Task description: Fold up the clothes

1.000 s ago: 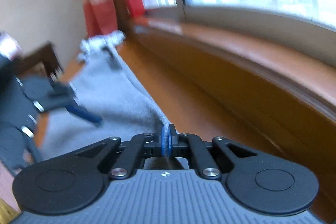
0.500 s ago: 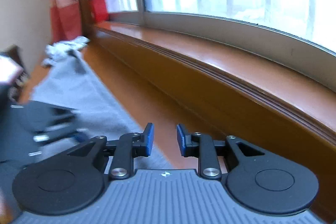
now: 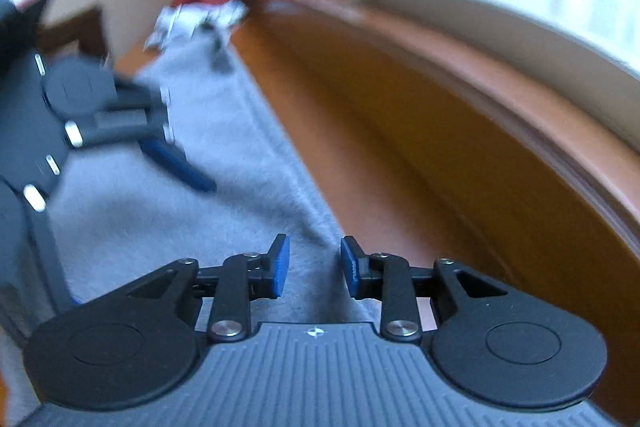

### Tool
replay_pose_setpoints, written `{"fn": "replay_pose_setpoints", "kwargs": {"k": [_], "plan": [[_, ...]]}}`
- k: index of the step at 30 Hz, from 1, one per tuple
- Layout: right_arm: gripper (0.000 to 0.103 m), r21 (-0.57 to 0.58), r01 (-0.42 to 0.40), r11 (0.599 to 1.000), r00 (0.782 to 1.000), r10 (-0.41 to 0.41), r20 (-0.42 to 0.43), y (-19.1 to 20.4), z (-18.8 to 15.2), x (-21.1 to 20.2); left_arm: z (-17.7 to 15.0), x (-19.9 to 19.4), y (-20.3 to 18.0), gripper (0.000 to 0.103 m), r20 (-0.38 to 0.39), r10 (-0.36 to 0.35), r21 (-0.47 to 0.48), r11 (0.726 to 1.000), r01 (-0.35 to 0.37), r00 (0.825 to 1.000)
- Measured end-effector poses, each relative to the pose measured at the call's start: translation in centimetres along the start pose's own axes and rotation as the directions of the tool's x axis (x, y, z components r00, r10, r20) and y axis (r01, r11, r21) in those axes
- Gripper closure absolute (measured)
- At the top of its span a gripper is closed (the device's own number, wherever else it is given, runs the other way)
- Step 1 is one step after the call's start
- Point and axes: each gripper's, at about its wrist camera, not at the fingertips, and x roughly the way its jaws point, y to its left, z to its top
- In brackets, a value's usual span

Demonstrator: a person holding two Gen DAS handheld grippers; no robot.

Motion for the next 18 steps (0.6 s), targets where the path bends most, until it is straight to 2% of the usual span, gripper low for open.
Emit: {"fn": "replay_pose_setpoints", "kwargs": {"k": [1,3,5,6,10,12,15,17,18], "plan": [[0.099,-0.016,0.014,1.0,1.0,-0.014,0.01,0.3,0.0,0.3,0.0,-0.2,0.2,0.006,0.002,0.007,-0.012,1.0,-0.007,1.0],[0.102,-0.015,0.056,0.998,0.996,-0.054,0.076,0.8,0.6,-0.7,0.2,-0.1,0.9,0.006,0.016,0.014,-0.027,1.0,-0.014,1.0],[0.102,0.04,0.107,0.993,0.977,-0.113,0.178,0.7,1.0,-2.8,0.3,-0.4,1.1,0.006,0.037,0.004,-0.032,0.999,-0.003,0.999],[0.102,0.071,0.122,0.99,0.971,-0.134,0.199,0.5,1.0,-3.4,0.4,-0.5,1.0,0.006,0.046,-0.003,-0.032,0.999,0.005,0.999],[0.102,0.103,0.172,0.98,0.979,-0.181,0.089,-0.8,-0.6,0.0,0.9,-0.1,0.1,0.006,0.058,-0.015,-0.007,1.0,0.016,0.998],[0.101,0.102,0.18,0.978,0.979,-0.188,0.075,-0.9,-1.0,1.1,0.4,0.6,1.0,0.006,0.079,-0.054,0.015,0.998,0.053,0.995],[0.101,0.109,0.184,0.977,0.978,-0.193,0.076,-1.0,-1.2,1.9,0.8,1.9,0.5,0.006,0.097,-0.166,0.05,0.986,0.162,0.981],[0.089,0.136,0.187,0.973,0.978,-0.197,0.064,-1.7,-0.9,1.8,0.5,3.4,0.8,0.005,0.074,-0.185,0.076,0.981,0.179,0.98],[0.077,0.152,0.198,0.968,0.977,-0.208,0.054,-2.0,-0.7,1.3,0.3,3.9,0.9,0.004,0.064,-0.19,0.079,0.98,0.184,0.98]]}}
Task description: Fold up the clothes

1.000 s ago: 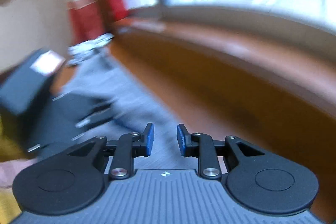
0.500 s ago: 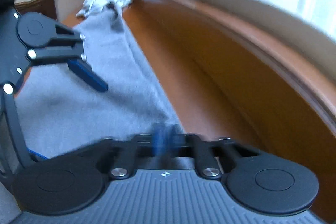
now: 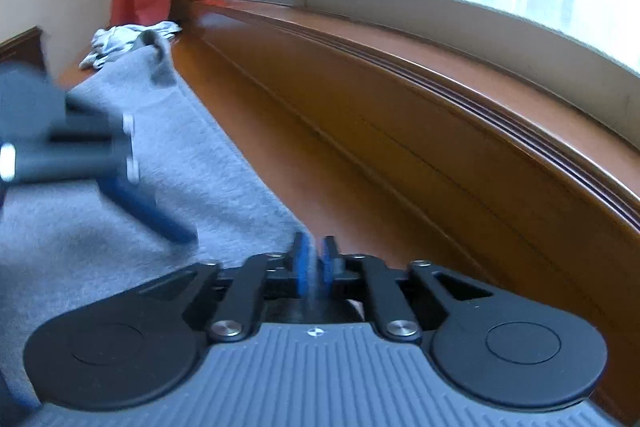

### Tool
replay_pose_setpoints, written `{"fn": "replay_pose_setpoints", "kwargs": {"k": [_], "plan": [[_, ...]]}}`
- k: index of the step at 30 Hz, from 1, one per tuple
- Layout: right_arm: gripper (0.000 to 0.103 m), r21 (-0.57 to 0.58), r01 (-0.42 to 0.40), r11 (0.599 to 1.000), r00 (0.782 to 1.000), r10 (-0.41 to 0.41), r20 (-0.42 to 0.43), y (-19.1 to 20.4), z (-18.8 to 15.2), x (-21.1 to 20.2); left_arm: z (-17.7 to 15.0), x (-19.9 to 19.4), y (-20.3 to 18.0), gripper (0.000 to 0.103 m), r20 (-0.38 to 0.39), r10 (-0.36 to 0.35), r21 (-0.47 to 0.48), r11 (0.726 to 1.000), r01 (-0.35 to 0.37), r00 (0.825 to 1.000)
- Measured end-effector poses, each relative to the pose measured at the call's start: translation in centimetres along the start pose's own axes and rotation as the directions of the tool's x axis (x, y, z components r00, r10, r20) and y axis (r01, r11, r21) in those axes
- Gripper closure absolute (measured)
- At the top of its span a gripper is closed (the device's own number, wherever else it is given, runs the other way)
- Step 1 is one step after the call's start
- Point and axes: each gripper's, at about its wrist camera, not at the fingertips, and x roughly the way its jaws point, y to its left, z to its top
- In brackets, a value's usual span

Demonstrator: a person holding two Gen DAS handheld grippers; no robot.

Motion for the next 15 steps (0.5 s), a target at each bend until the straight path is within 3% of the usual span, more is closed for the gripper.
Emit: {"fn": "replay_pose_setpoints", "kwargs": {"k": [4,7,10,12,13,14,15], "plan": [[0.074,0.15,0.018,0.989,0.999,-0.023,0.036,-2.3,-0.6,-5.7,-0.2,0.2,1.2,0.002,0.003,-0.032,-0.047,0.998,0.032,0.999],[0.074,0.276,-0.065,0.959,0.997,0.051,0.059,-3.3,-1.4,-8.5,-0.4,0.2,1.5,0.0,0.001,-0.027,-0.03,0.999,0.027,1.0],[0.074,0.341,-0.123,0.932,0.992,0.112,0.051,-3.0,-2.7,-8.4,-0.5,0.2,2.0,0.0,-0.002,-0.028,-0.029,0.999,0.028,1.0],[0.074,0.332,-0.055,0.942,0.998,0.058,-0.001,-2.6,-3.8,-7.3,-0.5,0.2,2.2,0.0,-0.005,-0.029,-0.022,0.999,0.029,1.0],[0.076,0.32,0.0,0.947,1.0,0.005,-0.014,-2.5,-4.3,-6.9,-0.6,0.2,2.4,0.0,-0.005,-0.03,-0.02,0.999,0.03,1.0],[0.085,0.304,0.073,0.95,0.997,-0.071,-0.016,-2.5,-4.8,-6.6,-0.7,0.1,2.6,0.0,-0.004,-0.032,-0.02,0.999,0.032,0.999],[0.086,0.3,0.147,0.942,0.989,-0.146,-0.025,-2.6,-5.2,-6.5,-0.8,0.1,2.8,0.0,-0.004,-0.034,-0.02,0.999,0.034,0.999]]}}
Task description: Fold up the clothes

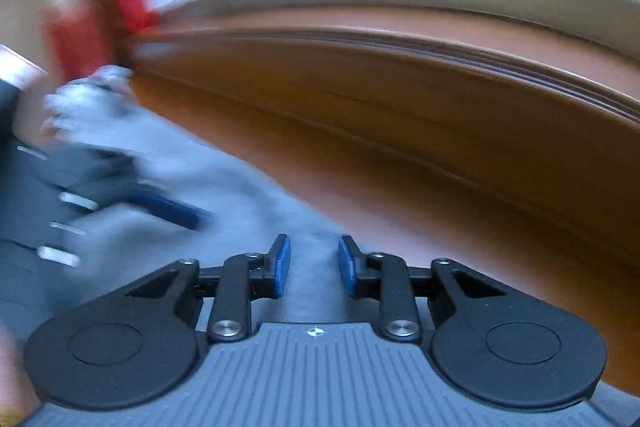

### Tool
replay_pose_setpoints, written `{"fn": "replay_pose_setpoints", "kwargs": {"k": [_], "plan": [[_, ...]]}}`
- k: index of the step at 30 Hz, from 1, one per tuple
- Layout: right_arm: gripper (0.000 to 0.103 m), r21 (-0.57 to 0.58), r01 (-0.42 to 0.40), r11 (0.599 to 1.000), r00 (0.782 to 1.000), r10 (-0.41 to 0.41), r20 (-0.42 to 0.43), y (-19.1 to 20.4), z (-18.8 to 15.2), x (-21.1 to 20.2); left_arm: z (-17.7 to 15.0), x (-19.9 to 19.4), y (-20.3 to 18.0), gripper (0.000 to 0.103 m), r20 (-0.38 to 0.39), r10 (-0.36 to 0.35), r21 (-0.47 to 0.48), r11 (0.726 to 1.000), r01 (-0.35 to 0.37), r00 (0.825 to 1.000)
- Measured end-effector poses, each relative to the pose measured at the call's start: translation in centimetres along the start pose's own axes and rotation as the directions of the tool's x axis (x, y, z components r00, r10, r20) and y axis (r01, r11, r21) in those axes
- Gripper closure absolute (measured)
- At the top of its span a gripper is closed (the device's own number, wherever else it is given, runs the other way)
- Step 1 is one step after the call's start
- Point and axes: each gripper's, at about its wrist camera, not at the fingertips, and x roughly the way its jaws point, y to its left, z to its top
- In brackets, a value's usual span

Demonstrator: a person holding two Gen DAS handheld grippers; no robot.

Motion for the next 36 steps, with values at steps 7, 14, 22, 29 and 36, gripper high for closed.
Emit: {"fn": "replay_pose_setpoints", "kwargs": {"k": [7,14,22,29,36], "plan": [[0.063,0.125,0.171,0.977,0.981,-0.181,0.072,-1.8,-1.2,-8.6,-0.6,-0.3,1.3,0.0,0.004,-0.004,0.001,1.0,0.004,1.0],[0.055,0.08,0.379,0.922,0.926,-0.377,-0.033,-3.5,-7.5,-12.7,0.0,-0.9,1.3,0.0,-0.014,0.024,-0.026,0.999,-0.024,1.0],[0.043,-0.126,0.356,0.926,0.934,-0.346,0.091,1.7,-9.2,-17.4,-0.7,-6.8,-7.9,0.001,-0.008,-0.014,-0.075,0.997,0.013,1.0],[0.045,-0.055,0.325,0.944,0.945,-0.326,-0.009,-1.3,-13.1,-17.1,-2.0,-6.3,-15.1,0.0,-0.087,-0.027,-0.006,1.0,0.026,0.996],[0.044,-0.033,0.345,0.938,0.939,-0.345,-0.006,-4.6,-13.3,-17.8,-1.1,-7.7,-17.0,0.0,-0.063,-0.011,-0.016,1.0,0.01,0.998]]}}
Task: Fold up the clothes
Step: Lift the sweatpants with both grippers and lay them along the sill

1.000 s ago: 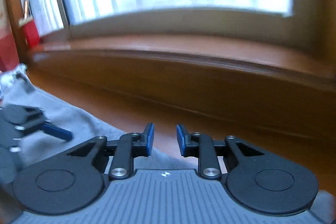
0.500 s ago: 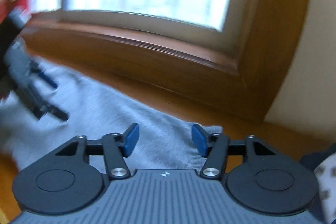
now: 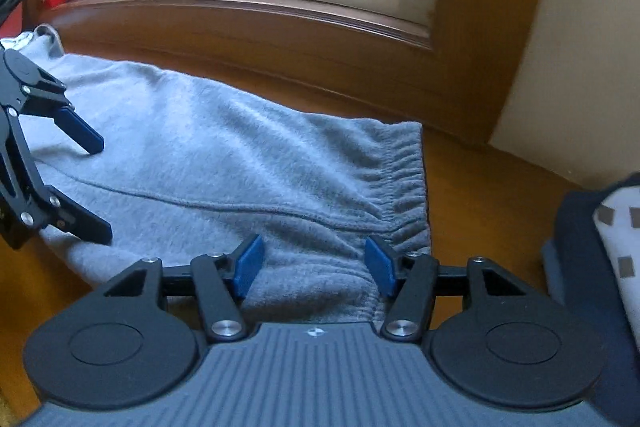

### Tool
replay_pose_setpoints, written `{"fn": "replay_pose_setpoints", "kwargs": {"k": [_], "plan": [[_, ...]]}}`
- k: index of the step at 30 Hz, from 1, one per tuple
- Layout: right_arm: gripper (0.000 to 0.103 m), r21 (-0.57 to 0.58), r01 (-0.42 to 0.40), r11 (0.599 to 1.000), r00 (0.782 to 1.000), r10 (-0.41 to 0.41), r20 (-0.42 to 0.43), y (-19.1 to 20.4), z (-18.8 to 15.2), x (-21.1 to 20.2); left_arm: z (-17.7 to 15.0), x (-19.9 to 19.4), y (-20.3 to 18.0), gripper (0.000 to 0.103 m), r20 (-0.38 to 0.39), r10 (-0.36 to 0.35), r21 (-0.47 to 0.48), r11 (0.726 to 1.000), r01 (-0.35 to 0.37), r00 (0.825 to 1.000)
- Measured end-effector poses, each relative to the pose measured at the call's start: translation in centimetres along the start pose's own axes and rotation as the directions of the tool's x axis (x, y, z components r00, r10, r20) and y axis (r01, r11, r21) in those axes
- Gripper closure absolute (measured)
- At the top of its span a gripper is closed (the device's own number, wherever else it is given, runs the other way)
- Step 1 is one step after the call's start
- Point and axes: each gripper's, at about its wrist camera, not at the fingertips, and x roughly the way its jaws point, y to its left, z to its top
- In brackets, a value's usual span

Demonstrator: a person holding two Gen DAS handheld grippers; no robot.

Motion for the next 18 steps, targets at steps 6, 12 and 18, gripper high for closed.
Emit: {"fn": "replay_pose_setpoints", "kwargs": {"k": [6,12,18], "plan": [[0.039,0.043,0.05,0.998,0.998,-0.052,0.047,1.2,1.1,-3.7,-1.8,-2.5,2.3,0.0,0.055,0.085,-0.016,0.996,-0.084,0.995],[0.029,0.1,0.041,0.994,0.992,-0.052,0.111,7.9,3.0,-6.5,-8.6,-6.8,9.9,0.0,0.074,0.128,-0.157,0.981,-0.116,0.989],[0.027,0.217,-0.08,0.973,0.987,0.047,0.154,20.9,4.9,-7.4,-19.9,-13.1,18.4,0.0,0.069,0.238,-0.22,0.951,-0.218,0.969]]}}
